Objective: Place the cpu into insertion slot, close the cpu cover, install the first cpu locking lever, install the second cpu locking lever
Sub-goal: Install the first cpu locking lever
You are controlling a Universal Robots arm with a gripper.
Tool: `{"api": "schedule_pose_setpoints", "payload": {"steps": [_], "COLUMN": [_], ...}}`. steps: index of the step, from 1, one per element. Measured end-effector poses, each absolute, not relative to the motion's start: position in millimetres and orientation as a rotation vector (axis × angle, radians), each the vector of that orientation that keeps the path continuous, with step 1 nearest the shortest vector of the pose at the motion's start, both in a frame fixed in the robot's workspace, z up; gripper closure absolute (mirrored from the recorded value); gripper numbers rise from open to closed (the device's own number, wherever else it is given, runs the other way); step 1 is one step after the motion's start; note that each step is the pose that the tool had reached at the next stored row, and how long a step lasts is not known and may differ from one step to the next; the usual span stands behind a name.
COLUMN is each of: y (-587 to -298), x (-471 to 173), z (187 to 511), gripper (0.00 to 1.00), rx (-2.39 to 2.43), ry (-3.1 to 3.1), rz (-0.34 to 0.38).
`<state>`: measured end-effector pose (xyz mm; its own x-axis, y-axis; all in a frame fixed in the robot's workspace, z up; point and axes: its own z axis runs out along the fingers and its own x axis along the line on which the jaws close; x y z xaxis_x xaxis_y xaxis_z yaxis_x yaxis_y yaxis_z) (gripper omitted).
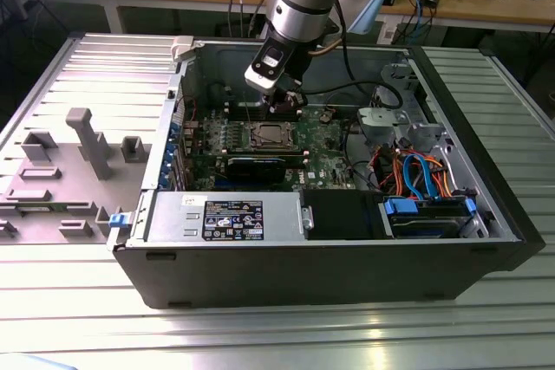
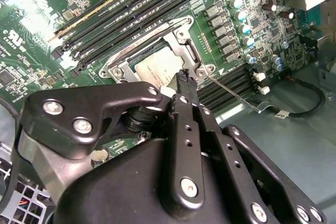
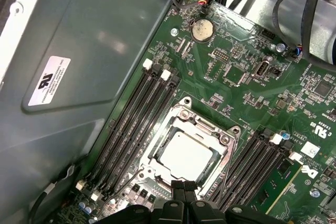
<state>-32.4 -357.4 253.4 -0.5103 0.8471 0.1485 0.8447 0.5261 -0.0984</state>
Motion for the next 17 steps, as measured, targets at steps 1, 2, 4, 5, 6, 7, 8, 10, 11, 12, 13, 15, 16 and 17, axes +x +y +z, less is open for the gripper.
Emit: {"api": "schedule_pose_setpoints", "payload": {"steps": [1,2,4,5,6,7,8,10,11,12,13,15,16,17], "y": [-357.3,-357.4,-357.3,-357.4,-357.4,-357.4,-357.4,-357.4,-357.3,-357.3,-357.3,-357.3,-357.4,-357.4], "x": [-32.4,-32.4,-32.4,-32.4,-32.4,-32.4,-32.4,-32.4,-32.4,-32.4,-32.4,-32.4,-32.4,-32.4], "z": [253.4,253.4,253.4,253.4,253.4,253.4,253.4,253.4,253.4,253.4,253.4,253.4,253.4,253.4], "gripper": [0.89,0.89,0.89,0.89,0.89,0.89,0.89,0.89,0.89,0.89,0.89,0.89,0.89,0.89], "rx": [-1.447,-1.446,-1.445,-1.443,-1.443,-1.442,-1.441,-1.439,-1.438,-1.436,-1.435,-1.433,-1.433,-1.432], "ry": [-2.586,-2.586,-2.587,-2.588,-2.588,-2.588,-2.589,-2.59,-2.591,-2.592,-2.592,-2.593,-2.594,-2.594], "rz": [0.02,0.02,0.02,0.02,0.02,0.02,0.021,0.021,0.021,0.021,0.021,0.021,0.021,0.022]}}
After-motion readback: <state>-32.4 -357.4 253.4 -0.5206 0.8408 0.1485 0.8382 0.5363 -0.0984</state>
